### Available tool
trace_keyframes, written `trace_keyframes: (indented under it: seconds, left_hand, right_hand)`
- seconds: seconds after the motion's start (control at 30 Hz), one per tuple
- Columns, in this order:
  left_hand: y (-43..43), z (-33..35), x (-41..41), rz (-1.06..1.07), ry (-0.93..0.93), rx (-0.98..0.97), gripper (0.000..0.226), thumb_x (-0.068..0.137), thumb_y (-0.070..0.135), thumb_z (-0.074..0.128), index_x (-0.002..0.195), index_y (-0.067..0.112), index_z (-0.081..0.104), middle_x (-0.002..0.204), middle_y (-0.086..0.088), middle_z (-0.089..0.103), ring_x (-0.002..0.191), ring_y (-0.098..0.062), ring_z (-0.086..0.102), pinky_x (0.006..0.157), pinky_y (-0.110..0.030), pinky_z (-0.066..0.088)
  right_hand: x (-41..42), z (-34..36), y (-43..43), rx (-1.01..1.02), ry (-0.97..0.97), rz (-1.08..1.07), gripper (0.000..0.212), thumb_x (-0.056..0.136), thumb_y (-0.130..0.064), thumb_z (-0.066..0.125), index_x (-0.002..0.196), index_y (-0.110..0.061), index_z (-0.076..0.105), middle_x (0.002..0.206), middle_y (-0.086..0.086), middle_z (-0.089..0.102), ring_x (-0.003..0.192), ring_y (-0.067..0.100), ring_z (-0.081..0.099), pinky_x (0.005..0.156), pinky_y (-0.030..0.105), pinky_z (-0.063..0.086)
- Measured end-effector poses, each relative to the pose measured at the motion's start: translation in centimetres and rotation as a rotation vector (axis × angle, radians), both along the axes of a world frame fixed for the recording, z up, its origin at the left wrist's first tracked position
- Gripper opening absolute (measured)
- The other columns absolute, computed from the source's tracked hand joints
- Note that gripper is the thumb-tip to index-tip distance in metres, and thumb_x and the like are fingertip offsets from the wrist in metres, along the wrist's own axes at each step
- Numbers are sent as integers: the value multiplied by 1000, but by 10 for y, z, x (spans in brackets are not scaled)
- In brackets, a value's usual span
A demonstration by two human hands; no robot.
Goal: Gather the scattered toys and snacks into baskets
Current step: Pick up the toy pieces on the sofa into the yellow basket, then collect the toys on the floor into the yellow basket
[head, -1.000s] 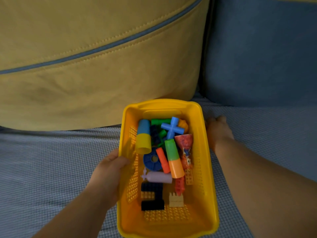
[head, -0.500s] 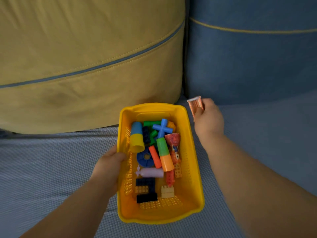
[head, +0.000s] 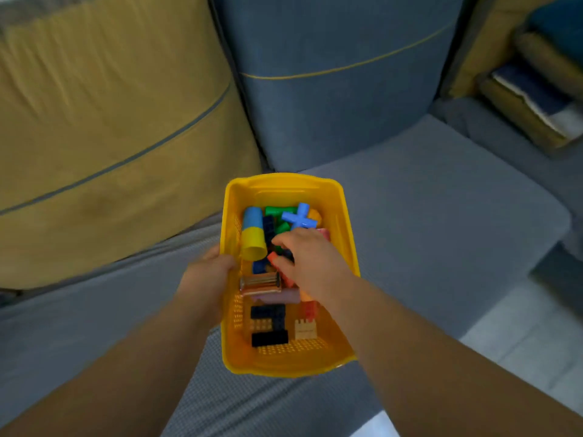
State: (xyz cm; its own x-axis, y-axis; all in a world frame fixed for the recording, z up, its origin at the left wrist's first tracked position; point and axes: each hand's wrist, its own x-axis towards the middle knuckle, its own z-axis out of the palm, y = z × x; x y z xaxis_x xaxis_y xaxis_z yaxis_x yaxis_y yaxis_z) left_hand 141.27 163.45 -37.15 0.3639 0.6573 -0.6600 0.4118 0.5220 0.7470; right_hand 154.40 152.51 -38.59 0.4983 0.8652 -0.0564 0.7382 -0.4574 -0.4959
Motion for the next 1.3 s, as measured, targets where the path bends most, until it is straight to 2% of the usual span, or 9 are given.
trace_keyframes:
  seconds: [0.2, 0.33, 0.47, 0.6, 0.73, 0.93, 1.03, 1.17, 1.3]
  left_hand:
    - [-78, 59, 38, -244, -67, -26, 28, 89, 0, 46, 102, 13, 67, 99, -29, 68, 82, -43, 67, 71, -57, 56]
    - [-145, 93, 89, -407, -151, -65, 27, 85, -6, 43, 86, 11, 63, 78, -25, 63, 50, -30, 63, 44, -40, 54]
    - [-226, 124, 151, -571, -226, -72, 26, 82, -7, 42, 87, 10, 61, 81, -28, 60, 54, -30, 59, 53, -39, 54]
    - [-327, 148, 217, -731, -275, -82, 29, 88, -8, 41, 88, 12, 63, 76, -21, 65, 46, -27, 64, 39, -37, 54]
    - [-414, 160, 270, -841, -299, -99, 31, 89, -9, 40, 92, 12, 64, 77, -20, 66, 43, -24, 65, 35, -34, 52]
    - [-558, 169, 340, -987, -267, -108, 30, 90, -8, 38, 99, 9, 61, 77, -21, 63, 39, -23, 63, 33, -33, 50]
    - [-621, 168, 371, -1066, -251, -143, 32, 90, -8, 38, 103, 9, 61, 80, -22, 63, 40, -24, 64, 33, -35, 51]
    - [-715, 160, 419, -1210, -233, -166, 34, 89, -8, 40, 109, 9, 62, 84, -23, 65, 47, -28, 66, 38, -38, 54]
    - [-819, 145, 470, -1409, -215, -157, 35, 92, -3, 43, 120, 7, 61, 88, -24, 67, 56, -32, 66, 42, -39, 56]
  right_hand:
    - [31, 78, -119, 83, -69, -249, 38, 90, -27, 60, 127, -20, 58, 127, 4, 57, 118, 23, 49, 99, 32, 38]
    - [49, 111, -215, -31, -119, -384, 40, 92, -26, 56, 131, -23, 54, 133, 4, 55, 121, 23, 50, 97, 32, 39]
    - [71, 133, -317, -120, -193, -573, 41, 92, -21, 51, 133, -24, 52, 134, 4, 53, 119, 26, 51, 92, 37, 43]
    - [97, 142, -428, -51, -352, -808, 32, 91, -16, 52, 120, -21, 63, 118, 4, 64, 104, 32, 54, 84, 40, 48]
    - [121, 152, -517, -16, -467, -999, 31, 86, -27, 47, 104, -21, 72, 92, 7, 62, 80, 33, 54, 66, 38, 47]
    - [154, 157, -663, -164, -337, -1304, 22, 91, -23, 51, 110, -19, 62, 122, 6, 42, 113, 26, 40, 82, 31, 38]
    - [167, 155, -724, -80, -213, -1497, 23, 92, -26, 47, 111, -23, 60, 122, 2, 40, 111, 26, 45, 78, 28, 36]
    - [180, 142, -803, -271, -116, -1549, 26, 96, -24, 45, 119, -20, 57, 118, 9, 42, 97, 33, 57, 79, 32, 44]
    - [195, 133, -884, -314, -22, -1715, 30, 97, -22, 42, 123, -24, 55, 118, 8, 47, 101, 32, 59, 82, 36, 47]
